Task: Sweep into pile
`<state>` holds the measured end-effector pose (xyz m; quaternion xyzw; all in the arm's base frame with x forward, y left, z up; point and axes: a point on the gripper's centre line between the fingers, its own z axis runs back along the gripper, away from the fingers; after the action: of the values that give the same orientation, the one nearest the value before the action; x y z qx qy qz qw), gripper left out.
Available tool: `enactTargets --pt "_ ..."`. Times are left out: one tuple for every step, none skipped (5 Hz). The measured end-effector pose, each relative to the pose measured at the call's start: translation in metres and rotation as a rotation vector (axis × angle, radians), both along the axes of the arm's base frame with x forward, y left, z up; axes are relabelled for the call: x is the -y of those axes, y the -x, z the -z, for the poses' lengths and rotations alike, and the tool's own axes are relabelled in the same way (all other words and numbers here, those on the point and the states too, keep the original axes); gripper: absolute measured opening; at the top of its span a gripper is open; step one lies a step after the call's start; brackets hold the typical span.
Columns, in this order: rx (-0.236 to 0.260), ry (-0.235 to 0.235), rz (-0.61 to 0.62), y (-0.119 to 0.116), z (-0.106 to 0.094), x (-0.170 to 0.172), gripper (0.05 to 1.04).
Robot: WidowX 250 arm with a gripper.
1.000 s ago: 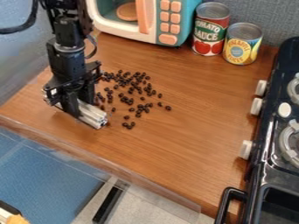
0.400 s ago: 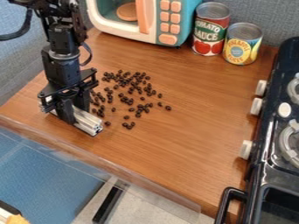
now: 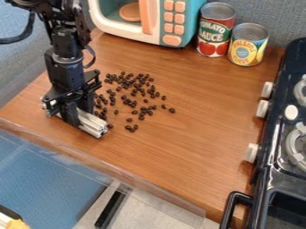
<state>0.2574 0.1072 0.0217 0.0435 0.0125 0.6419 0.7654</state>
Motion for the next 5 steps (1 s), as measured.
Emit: enactTargets --pt "0.015 -0.009 -0.002 -0.0020 0.0011 -0.0013 0.380" --pt "0.009 -0.006 0.003 -0.0009 0.0014 -0.0008 0.380" --pt "0.014 -0.005 0.001 -0.0017 0.0014 -0.0006 0.380" --pt "-0.011 0.011 -0.010 0.0025 0.0012 0.0016 0.380" --pt "-0.014 0.010 -0.030 0.0032 0.0012 0.0018 0.380"
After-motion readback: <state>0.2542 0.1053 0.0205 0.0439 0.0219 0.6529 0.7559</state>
